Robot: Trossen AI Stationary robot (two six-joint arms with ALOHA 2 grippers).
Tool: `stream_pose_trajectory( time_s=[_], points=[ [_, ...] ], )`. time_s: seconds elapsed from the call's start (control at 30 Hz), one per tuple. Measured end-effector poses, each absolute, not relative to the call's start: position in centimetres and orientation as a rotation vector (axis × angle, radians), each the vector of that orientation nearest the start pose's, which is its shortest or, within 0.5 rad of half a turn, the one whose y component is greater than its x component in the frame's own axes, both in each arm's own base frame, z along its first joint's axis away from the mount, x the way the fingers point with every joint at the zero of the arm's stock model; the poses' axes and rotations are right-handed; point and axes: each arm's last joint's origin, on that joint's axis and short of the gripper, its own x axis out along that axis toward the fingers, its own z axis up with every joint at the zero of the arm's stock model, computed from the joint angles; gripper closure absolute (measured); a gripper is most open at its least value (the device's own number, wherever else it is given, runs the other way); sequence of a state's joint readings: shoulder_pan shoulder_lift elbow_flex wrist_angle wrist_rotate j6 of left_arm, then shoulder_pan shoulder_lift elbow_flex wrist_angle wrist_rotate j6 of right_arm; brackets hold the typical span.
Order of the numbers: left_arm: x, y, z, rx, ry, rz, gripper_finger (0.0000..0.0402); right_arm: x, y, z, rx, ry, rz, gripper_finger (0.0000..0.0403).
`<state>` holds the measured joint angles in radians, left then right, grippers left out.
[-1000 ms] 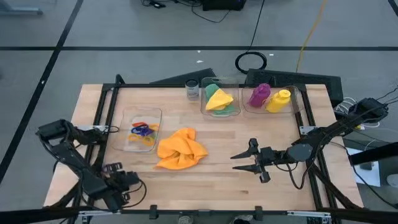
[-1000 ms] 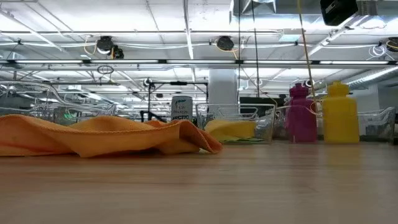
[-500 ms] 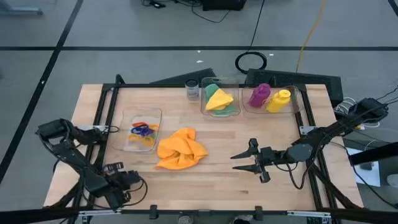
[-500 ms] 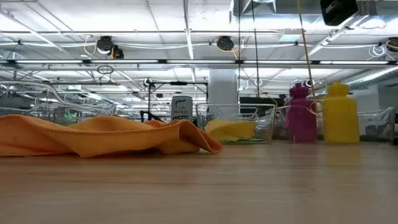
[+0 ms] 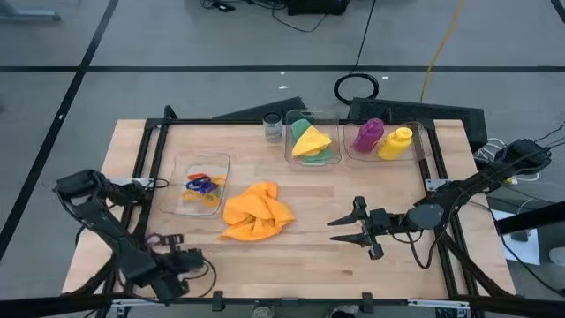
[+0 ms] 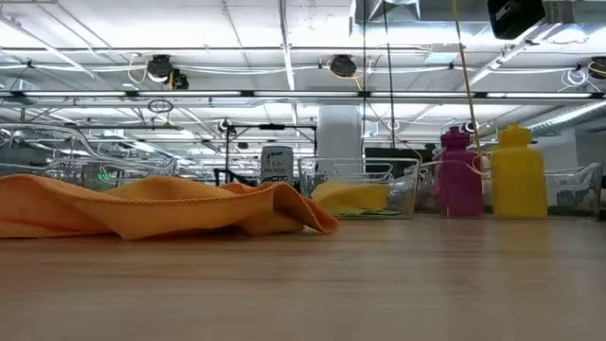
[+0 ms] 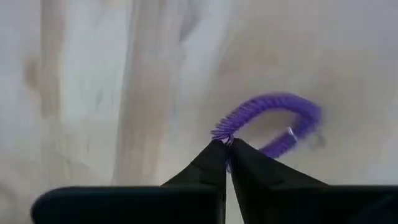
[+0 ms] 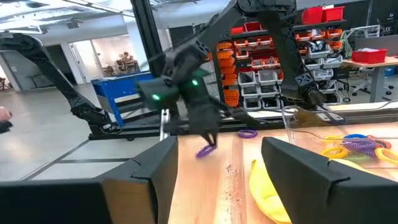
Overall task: Pick & Place Sports Items
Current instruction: Put the bottom purple spring keychain into the bottom transparent bin
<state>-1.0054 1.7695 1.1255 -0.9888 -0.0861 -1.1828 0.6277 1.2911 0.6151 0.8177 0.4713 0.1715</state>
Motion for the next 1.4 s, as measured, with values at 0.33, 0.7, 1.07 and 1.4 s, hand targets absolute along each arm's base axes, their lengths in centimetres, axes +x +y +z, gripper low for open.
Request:
stream_pose_trajectory(
  time_s=[0.33, 0.7, 1.07, 1.4],
  points=[
    [17.9, -24.7, 25.2, 0.115, 1.351, 0.386, 0.0397, 22.6, 14.7, 26.3, 0.243, -0.105, 0.163, 0.0234],
    [21.8, -17.1, 29.8, 0.162, 1.151, 0.575, 0.0398, 24.4, 14.9, 24.4, 0.237, -0.119, 0.134, 0.0234],
    [19.1, -6.4, 29.7, -0.076, 1.178, 0.768, 0.0400, 27.5, 19.2, 27.1, -0.023, 0.066, 0.176, 0.0234],
    [16.9, -2.0, 22.6, -0.341, 1.224, 0.700, 0.0399, 30.1, 21.6, 27.4, -0.132, 0.100, 0.187, 0.0234]
  ],
)
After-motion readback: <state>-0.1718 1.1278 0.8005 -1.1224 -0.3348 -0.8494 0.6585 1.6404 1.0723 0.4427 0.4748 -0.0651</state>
